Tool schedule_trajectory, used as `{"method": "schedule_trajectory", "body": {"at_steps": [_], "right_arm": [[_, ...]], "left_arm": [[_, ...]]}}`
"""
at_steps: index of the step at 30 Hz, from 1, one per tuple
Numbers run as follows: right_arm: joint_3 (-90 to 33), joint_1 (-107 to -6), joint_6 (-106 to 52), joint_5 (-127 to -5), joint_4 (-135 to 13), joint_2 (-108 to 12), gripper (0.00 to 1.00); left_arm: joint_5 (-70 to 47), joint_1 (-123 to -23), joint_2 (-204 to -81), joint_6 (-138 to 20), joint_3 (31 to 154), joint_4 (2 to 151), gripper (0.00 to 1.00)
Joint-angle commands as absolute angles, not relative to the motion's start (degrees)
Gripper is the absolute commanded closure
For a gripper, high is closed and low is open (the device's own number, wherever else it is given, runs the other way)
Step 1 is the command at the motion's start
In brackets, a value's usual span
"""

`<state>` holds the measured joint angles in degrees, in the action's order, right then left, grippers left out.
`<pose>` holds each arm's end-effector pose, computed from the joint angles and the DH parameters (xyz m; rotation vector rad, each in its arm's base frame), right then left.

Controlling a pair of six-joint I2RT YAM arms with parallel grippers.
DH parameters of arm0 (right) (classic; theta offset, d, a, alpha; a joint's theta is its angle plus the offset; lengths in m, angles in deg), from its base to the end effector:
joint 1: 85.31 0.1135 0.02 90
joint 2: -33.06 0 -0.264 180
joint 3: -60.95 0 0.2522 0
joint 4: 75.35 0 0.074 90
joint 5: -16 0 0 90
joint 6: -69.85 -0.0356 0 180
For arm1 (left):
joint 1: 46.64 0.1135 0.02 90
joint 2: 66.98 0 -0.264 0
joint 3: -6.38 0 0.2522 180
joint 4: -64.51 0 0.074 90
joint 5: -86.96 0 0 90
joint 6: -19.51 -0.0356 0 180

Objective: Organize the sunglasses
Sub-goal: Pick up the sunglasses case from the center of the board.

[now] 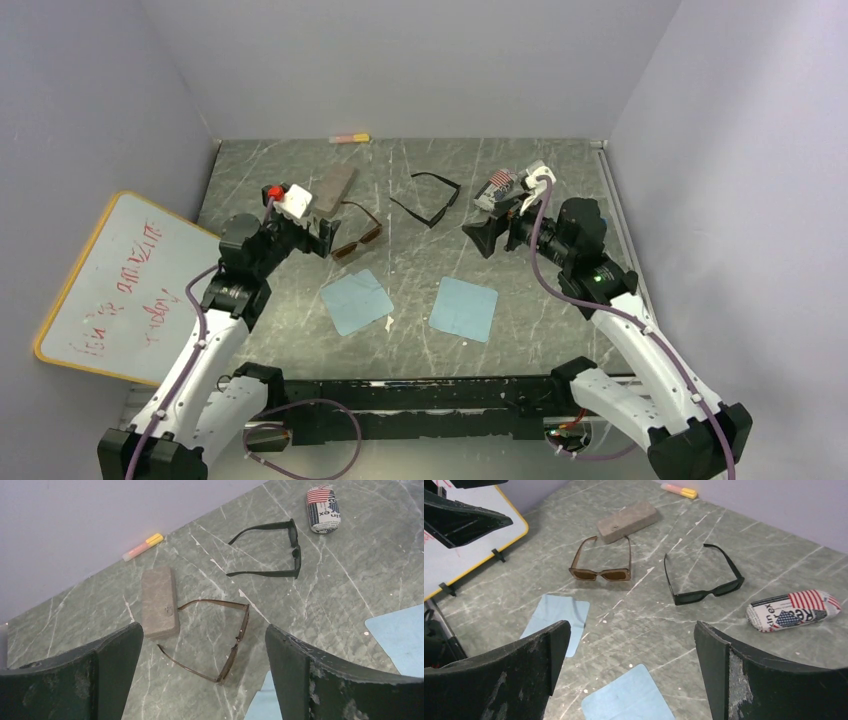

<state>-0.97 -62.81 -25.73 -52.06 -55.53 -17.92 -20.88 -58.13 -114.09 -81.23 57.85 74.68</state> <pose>0.1863 0.0916 0.3500 -0.5416 1.6789 0.6886 0.1930 -0.0504 0.3152 0.5502 1.5814 -0.2700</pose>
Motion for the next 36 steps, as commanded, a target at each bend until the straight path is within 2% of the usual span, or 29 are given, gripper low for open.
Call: {"method": "schedule_trajectory", "body": {"at_steps": [1, 8, 12, 16, 24, 36], "right_arm": [[-2.44, -62.64, -22.83, -53.76, -60.24, -15.13, 0.0], [1.81, -62.64, -15.16, -53.78, -65.14, -13.04, 0.0], [0.46, -62.64, -13.09, -51.67, -62.71, -14.95, 0.0], [-0.09, -62.64, -13.75, -48.72, -61.92, -15.8, 0.0], [0.96, -62.5, -11.87, -51.56, -62.64, -17.39, 0.0], [1.75, -62.55, -10.24, -52.38, -62.66, -19.14, 0.0]], "left_arm": [[-19.08, -58.07, -114.35, -79.82, 58.06, 71.61, 0.03], [-16.59, -58.07, -116.11, -79.95, 58.34, 71.23, 0.03], [-15.35, -58.07, -118.77, -80.22, 58.86, 70.06, 0.03], [-13.6, -58.07, -124.62, -81.26, 64.99, 73.76, 0.03], [-12.68, -58.07, -140.07, -81.13, 76.78, 74.33, 0.03], [-13.0, -57.01, -175.93, -79.99, 103.76, 83.26, 0.03]]}}
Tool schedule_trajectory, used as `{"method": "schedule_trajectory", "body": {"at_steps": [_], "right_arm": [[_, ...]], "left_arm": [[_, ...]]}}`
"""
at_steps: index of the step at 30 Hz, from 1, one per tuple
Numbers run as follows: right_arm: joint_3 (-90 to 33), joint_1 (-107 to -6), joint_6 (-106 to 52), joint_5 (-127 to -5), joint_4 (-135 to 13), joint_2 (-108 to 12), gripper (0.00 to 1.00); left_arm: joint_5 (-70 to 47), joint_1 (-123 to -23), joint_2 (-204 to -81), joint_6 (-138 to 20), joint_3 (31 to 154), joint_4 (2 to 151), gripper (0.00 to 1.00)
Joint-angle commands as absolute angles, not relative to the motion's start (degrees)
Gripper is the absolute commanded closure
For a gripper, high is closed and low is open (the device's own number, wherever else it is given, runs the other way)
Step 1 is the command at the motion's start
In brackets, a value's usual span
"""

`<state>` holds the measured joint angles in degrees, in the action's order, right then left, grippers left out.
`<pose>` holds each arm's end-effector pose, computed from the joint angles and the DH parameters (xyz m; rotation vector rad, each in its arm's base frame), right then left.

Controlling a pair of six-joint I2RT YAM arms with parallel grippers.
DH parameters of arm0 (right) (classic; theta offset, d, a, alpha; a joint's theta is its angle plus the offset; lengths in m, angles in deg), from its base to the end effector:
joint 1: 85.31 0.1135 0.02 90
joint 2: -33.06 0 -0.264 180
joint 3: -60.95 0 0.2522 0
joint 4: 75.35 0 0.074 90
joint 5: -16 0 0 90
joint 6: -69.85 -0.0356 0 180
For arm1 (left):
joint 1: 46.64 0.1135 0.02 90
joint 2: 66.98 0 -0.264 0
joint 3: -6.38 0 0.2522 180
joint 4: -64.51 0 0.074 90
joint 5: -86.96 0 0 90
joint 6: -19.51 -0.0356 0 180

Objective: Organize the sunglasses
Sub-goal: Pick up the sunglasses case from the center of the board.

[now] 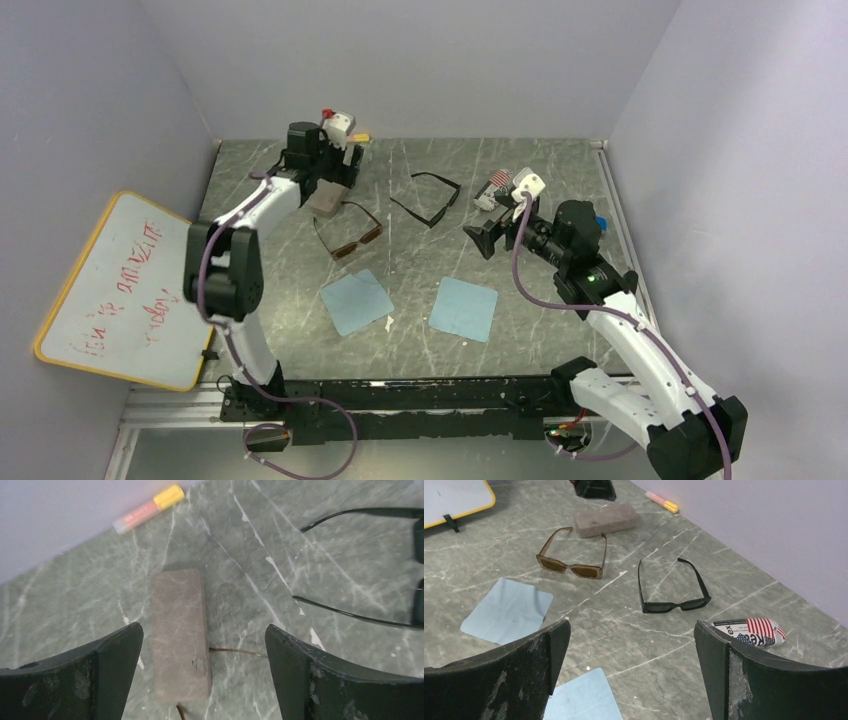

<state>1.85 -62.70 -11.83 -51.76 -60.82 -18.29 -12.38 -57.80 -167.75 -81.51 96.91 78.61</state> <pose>0.1898 0.0936 0.3411 -0.7311 1.5420 0.5136 0.4079 -0.0864 0.2830 0.4858 1.9332 -0.1642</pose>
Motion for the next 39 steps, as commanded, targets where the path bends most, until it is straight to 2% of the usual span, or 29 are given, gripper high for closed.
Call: {"method": "schedule_trajectory", "body": {"at_steps": [1, 7, 21, 28, 32, 39], "right_arm": [[1.74, -62.55, -10.22, -52.39, -62.57, -19.31, 0.0], [1.37, -62.5, -9.75, -52.09, -61.79, -20.84, 0.0], [-3.93, -61.27, -5.5, -55.4, -55.33, -31.02, 0.0], [-9.07, -59.65, -1.25, -53.97, -51.47, -33.82, 0.0], [-12.08, -59.25, 0.32, -52.71, -53.21, -37.23, 0.0], [-16.56, -58.73, 0.42, -50.31, -58.12, -46.2, 0.0]], "left_arm": [[-13.09, -56.75, -178.14, -79.33, 105.34, 84.19, 0.03], [-9.95, -55.72, -187.5, -79.14, 112.0, 87.33, 0.03], [-9.09, -53.8, -192.49, -81.46, 119.11, 90.79, 0.03], [-14.28, -51.67, -195.58, -81.91, 123.13, 95.66, 0.03], [-15.68, -51.57, -195.38, -82.44, 122.62, 96.18, 0.06], [-18.92, -51.41, -195.25, -81.63, 122.29, 96.73, 0.05]]}}
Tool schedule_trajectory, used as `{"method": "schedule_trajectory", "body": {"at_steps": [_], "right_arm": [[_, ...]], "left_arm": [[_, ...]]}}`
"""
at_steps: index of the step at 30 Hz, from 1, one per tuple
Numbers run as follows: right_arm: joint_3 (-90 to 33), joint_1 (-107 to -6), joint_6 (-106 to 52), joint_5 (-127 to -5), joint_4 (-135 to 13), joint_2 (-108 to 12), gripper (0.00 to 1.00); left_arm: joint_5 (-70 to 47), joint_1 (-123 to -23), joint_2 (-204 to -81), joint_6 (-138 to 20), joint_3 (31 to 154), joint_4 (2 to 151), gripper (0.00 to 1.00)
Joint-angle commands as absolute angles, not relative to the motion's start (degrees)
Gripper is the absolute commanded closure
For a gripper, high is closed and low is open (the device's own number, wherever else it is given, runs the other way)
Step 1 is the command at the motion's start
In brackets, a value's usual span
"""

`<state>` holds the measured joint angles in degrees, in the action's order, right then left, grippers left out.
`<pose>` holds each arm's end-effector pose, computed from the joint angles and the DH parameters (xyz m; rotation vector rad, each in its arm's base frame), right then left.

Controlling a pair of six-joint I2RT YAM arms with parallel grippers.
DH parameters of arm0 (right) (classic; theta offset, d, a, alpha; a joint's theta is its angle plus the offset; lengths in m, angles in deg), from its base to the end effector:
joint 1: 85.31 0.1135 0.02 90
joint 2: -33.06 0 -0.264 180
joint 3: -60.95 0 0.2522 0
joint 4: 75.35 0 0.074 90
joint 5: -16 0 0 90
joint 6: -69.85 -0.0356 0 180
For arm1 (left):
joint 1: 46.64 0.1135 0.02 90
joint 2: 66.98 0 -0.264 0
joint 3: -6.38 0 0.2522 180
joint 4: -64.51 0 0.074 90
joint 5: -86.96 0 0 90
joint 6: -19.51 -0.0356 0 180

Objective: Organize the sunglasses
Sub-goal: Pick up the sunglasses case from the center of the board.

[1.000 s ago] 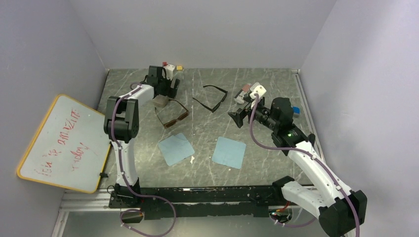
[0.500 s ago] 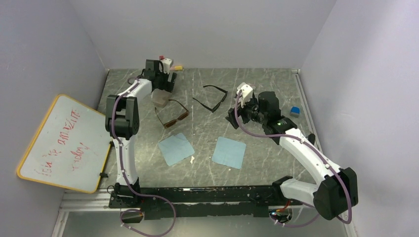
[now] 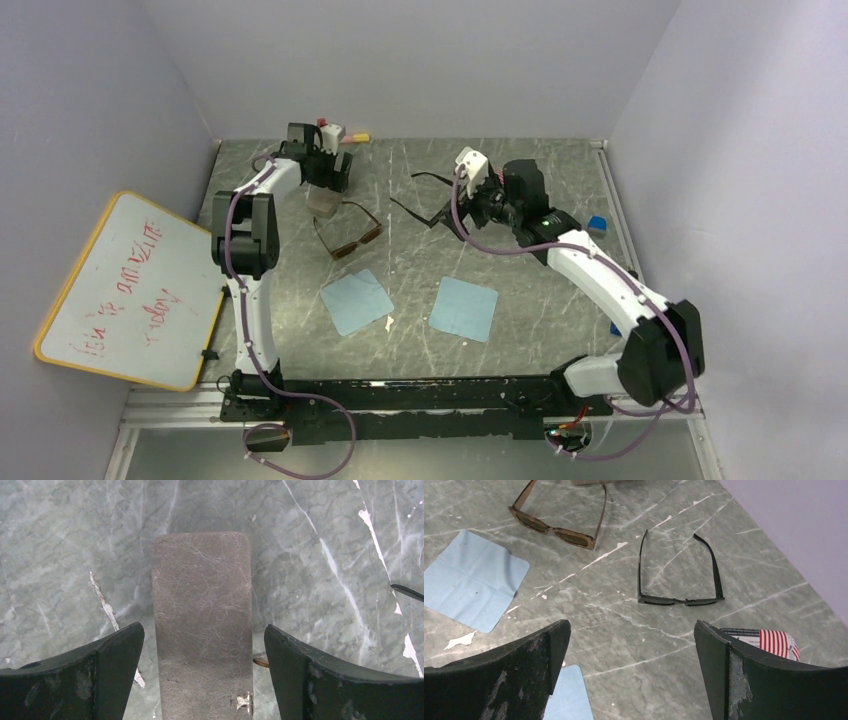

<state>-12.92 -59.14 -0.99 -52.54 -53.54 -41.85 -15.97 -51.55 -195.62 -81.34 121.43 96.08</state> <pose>0.2654 0.1450 0.3222 -0.9787 1.7065 0.4484 0.5041 -0.0513 0.1834 0.4294 2.3042 -0.2149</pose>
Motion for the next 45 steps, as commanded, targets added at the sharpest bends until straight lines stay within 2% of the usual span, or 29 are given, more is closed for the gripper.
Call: {"method": "schedule_trajectory", "body": {"at_steps": [1, 4, 8, 11, 15, 19, 24, 39, 45], "right_arm": [[-17.38, -58.77, 0.23, -50.14, -58.16, -47.74, 0.0], [-19.4, -58.7, -0.37, -49.18, -57.7, -51.52, 0.0], [-19.45, -58.66, -0.13, -47.92, -58.74, -54.27, 0.0], [-18.93, -58.69, 0.25, -47.68, -60.28, -55.65, 0.0], [-22.06, -58.66, 0.15, -47.01, -57.37, -58.2, 0.0], [-25.83, -58.67, -0.12, -46.48, -55.44, -60.01, 0.0], [-30.61, -58.68, -0.4, -45.89, -51.5, -61.91, 0.0], [-21.8, -58.7, 9.41, -34.21, -49.06, -50.46, 0.0], [-15.03, -58.76, 18.12, -27.1, -46.37, -43.86, 0.0]], "left_arm": [[-18.84, -51.39, -194.94, -81.79, 121.76, 96.3, 0.05], [-19.01, -51.3, -194.38, -81.95, 120.2, 95.36, 0.08], [-19.9, -51.05, -194.48, -82.09, 119.14, 94.84, 0.19], [-19.56, -50.96, -194.43, -82.33, 118.93, 94.4, 0.23], [-19.58, -50.82, -194.94, -82.35, 119.96, 94.53, 0.35], [-22.95, -50.78, -192.86, -82.6, 120.52, 94.69, 0.42], [-31.71, -50.78, -184.74, -84.08, 117.48, 93.88, 0.57], [-57.89, -53.43, -152.23, -88.62, 95.64, 92.0, 0.7], [-60.57, -59.87, -142.68, -93.41, 83.61, 91.21, 0.73]]}}
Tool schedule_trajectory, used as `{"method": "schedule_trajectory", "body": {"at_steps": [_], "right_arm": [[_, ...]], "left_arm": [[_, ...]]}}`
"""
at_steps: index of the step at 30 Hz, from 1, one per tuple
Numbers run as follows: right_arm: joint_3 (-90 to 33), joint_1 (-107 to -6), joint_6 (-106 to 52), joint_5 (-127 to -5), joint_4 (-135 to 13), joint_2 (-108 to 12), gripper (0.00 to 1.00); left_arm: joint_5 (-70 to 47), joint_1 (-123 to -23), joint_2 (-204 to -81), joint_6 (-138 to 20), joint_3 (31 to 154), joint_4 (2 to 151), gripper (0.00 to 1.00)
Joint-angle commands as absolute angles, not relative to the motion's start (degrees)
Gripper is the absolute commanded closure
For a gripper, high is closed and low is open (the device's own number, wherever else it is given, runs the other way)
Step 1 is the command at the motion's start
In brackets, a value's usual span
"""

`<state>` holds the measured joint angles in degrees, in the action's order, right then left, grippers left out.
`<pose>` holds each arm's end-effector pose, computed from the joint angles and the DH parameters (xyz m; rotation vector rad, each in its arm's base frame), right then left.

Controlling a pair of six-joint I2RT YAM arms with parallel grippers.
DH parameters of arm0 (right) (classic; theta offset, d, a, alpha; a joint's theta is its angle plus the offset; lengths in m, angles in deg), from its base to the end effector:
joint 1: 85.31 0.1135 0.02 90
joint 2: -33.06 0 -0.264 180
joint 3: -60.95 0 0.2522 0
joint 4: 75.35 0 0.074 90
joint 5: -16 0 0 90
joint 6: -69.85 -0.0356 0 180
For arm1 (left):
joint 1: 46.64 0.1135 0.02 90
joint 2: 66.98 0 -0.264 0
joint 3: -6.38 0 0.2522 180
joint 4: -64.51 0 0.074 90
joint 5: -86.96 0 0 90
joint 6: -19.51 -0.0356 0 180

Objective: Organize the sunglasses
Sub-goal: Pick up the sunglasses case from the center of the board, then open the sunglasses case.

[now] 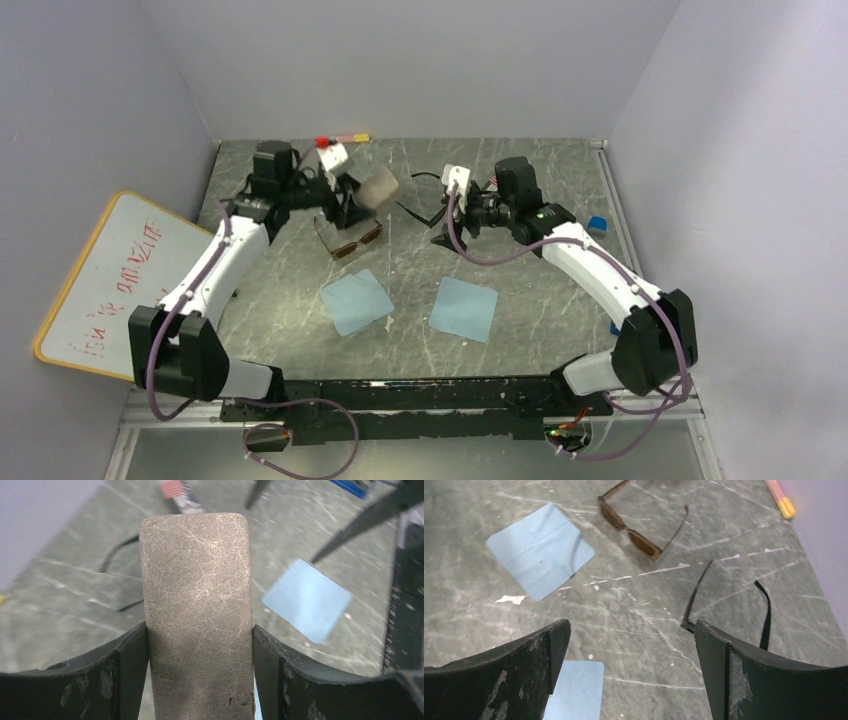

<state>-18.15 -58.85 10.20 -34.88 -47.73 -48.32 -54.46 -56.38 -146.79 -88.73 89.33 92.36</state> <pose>0.2769 0.1629 0.3138 -1.3056 1.5548 0.6671 0.3033 -0.0803 0.3469 0.9877 1.6351 -0.7898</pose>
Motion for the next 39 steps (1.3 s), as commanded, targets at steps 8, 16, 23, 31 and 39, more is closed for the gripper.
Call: {"method": "schedule_trajectory", "body": {"at_steps": [8, 16, 23, 31, 39], "right_arm": [[-12.79, -58.76, 20.22, -17.12, -42.8, -42.02, 0.0], [-12.75, -58.69, 6.36, -9.66, -52.1, -50.31, 0.0], [-9.78, -58.58, -1.67, -8.13, -62.5, -51.59, 0.0], [-6.14, -58.23, -3.03, -4.54, -67.85, -49.38, 0.0], [-3.69, -57.11, -6.57, -4.48, -73.81, -49.7, 0.02]], "left_arm": [[-67.85, -63.26, -139.91, -94.15, 75.12, 86.41, 0.9], [-66.84, -64.93, -135.49, -93.55, 69.19, 80.89, 0.94], [-67.34, -67.15, -136.5, -95.93, 69.16, 83.55, 0.95], [-66.85, -68.83, -138.29, -94.98, 68.28, 81.64, 0.95], [-65.93, -69.63, -139.33, -93.8, 67.53, 79.8, 0.95]]}}
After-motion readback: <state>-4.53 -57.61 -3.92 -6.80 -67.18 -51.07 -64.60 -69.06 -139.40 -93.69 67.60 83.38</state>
